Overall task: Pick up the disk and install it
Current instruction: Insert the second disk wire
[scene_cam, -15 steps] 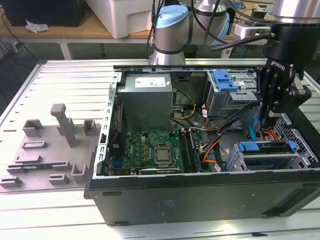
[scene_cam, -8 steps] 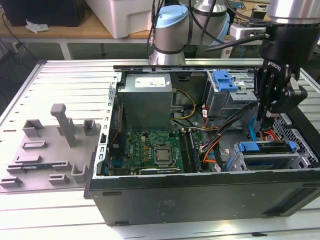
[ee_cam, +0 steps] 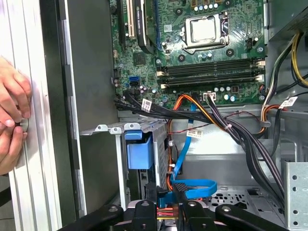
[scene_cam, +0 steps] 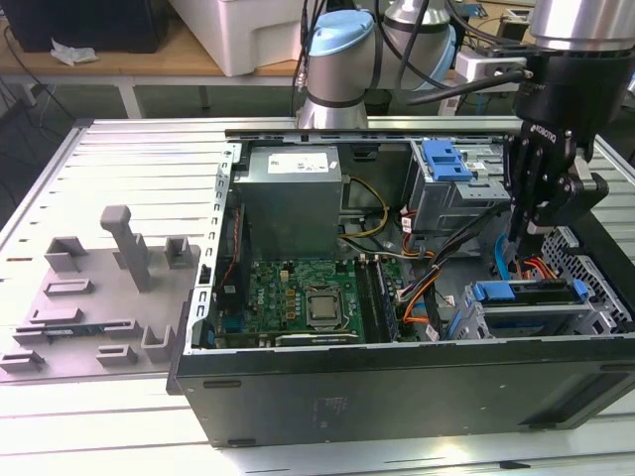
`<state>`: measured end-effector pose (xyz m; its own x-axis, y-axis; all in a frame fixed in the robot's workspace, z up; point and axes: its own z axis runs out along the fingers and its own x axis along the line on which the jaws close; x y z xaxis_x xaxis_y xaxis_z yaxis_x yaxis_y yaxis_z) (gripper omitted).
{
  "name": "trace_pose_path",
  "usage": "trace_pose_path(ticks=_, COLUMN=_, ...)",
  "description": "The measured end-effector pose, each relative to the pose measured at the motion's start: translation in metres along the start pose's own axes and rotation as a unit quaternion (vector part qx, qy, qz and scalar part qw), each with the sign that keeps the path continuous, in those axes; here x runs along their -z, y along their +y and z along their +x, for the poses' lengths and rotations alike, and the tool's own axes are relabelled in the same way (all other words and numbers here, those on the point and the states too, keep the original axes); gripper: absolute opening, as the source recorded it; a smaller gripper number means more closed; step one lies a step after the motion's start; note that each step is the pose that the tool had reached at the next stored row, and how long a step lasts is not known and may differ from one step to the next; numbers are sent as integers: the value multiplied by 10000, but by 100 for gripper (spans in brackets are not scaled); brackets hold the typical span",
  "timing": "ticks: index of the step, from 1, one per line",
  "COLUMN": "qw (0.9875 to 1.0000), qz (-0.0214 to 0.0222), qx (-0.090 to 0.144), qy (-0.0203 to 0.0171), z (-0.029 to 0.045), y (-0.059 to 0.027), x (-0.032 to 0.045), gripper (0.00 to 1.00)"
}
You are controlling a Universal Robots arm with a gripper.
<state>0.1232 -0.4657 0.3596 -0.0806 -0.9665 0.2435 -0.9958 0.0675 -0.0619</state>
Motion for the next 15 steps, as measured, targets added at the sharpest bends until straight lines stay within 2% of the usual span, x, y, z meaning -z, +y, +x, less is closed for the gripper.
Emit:
trace_pose_path(ticks=1, qw=10000, qz=0, qx=-2, qy=0, z=0, y=0, x=-1, gripper=26)
trace_pose_path(ticks=2, qw=10000, qz=0, qx=-4, qy=0, z=-1, y=0, x=-3, gripper=19)
trace_pose_path(ticks=4, qw=10000, qz=-1, qx=-8, qy=0, z=-1, y=0, x=-4, gripper=16)
trace_pose_path(ticks=15, qw=10000, qz=-2, qx=-10, qy=-1, z=11, y=-11, x=-8, gripper=16)
